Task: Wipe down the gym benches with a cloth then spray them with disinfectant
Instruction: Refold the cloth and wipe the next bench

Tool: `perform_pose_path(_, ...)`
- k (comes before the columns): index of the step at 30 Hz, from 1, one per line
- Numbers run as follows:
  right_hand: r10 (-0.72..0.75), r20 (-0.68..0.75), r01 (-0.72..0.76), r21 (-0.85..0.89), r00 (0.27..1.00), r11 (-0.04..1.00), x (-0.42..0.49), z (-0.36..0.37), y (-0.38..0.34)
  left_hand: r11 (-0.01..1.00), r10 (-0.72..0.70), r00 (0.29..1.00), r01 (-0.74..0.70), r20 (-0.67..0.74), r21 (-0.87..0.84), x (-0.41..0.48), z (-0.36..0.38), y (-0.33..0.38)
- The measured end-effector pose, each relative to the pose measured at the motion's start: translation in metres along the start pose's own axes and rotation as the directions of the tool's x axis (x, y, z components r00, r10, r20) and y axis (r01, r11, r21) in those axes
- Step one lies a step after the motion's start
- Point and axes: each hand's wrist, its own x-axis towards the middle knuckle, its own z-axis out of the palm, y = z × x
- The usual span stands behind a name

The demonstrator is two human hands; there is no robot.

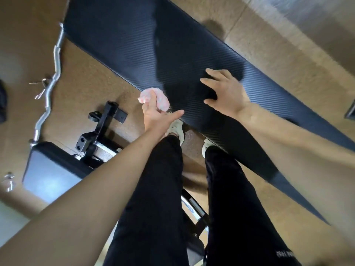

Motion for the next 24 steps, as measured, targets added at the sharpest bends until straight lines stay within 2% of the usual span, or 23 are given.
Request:
perform_pose_path(2, 0.138, -0.107, -0.126, 0.109, 0.985, 0.986, -0.022, -0.001, 0.018, 0.999, 0.012, 1.0, -0.013, 0.029, 0.046, -0.015, 0.006, 0.005)
perform_pose_path(5, 0.341, -0.248, -0.312, 0.149, 0.907, 0.938, -0.072, 0.013, 0.039, 0.994, 0.047, 0.995, -0.056, 0.088, 0.095, -0.037, 0.014, 0.008)
perform_pose_path(7, 0.471, -0.248, -0.448, 0.147, 0.846, 0.882, -0.109, 0.031, 0.044, 0.988, 0.082, 0.99, -0.096, 0.118, 0.121, -0.047, 0.018, 0.009)
perform_pose_path(9, 0.583, -0.141, -0.569, 0.127, 0.8, 0.812, -0.135, 0.05, 0.038, 0.985, 0.103, 0.981, -0.124, 0.163, 0.123, -0.055, 0.019, 0.008)
perform_pose_path(11, 0.626, -0.027, -0.621, 0.106, 0.779, 0.777, -0.15, 0.069, 0.027, 0.98, 0.126, 0.969, -0.156, 0.214, 0.126, -0.063, 0.022, 0.002)
perform_pose_path(13, 0.631, -0.011, -0.623, 0.149, 0.776, 0.768, -0.155, 0.081, 0.017, 0.971, 0.154, 0.948, -0.198, 0.28, 0.134, -0.068, 0.025, -0.005)
perform_pose_path(15, 0.627, -0.067, -0.588, 0.283, 0.776, 0.758, -0.152, 0.085, 0.003, 0.965, 0.163, 0.929, -0.22, 0.331, 0.143, -0.069, 0.026, -0.012)
perform_pose_path(16, 0.644, -0.081, -0.566, 0.404, 0.761, 0.719, -0.15, 0.086, -0.009, 0.959, 0.164, 0.919, -0.234, 0.358, 0.162, -0.07, 0.025, -0.013)
perform_pose_path(17, 0.688, -0.054, -0.548, 0.56, 0.724, 0.621, -0.148, 0.09, -0.022, 0.95, 0.171, 0.907, -0.256, 0.386, 0.181, -0.069, 0.025, -0.016)
perform_pose_path(18, 0.744, 0.019, -0.538, 0.703, 0.668, 0.464, -0.145, 0.092, -0.035, 0.939, 0.176, 0.892, -0.279, 0.416, 0.2, -0.07, 0.023, -0.016)
perform_pose_path(20, 0.813, 0.29, -0.519, 0.855, 0.505, 0.018, -0.139, 0.096, -0.062, 0.919, 0.177, 0.868, -0.314, 0.463, 0.238, -0.07, 0.018, -0.018)
perform_pose_path(21, 0.773, 0.453, -0.472, 0.852, 0.445, -0.227, -0.136, 0.099, -0.071, 0.91, 0.175, 0.853, -0.331, 0.492, 0.251, -0.069, 0.015, -0.019)
perform_pose_path(22, 0.672, 0.594, -0.375, 0.803, 0.442, -0.463, -0.133, 0.101, -0.079, 0.896, 0.174, 0.832, -0.356, 0.527, 0.265, -0.07, 0.012, -0.019)
perform_pose_path(23, 0.547, 0.681, -0.281, 0.715, 0.487, -0.64, -0.13, 0.102, -0.087, 0.879, 0.183, 0.807, -0.39, 0.561, 0.274, -0.069, 0.008, -0.02)
perform_pose_path(24, 0.447, 0.71, -0.221, 0.635, 0.543, -0.74, -0.126, 0.103, -0.092, 0.857, 0.197, 0.777, -0.432, 0.598, 0.28, -0.069, 0.005, -0.019)
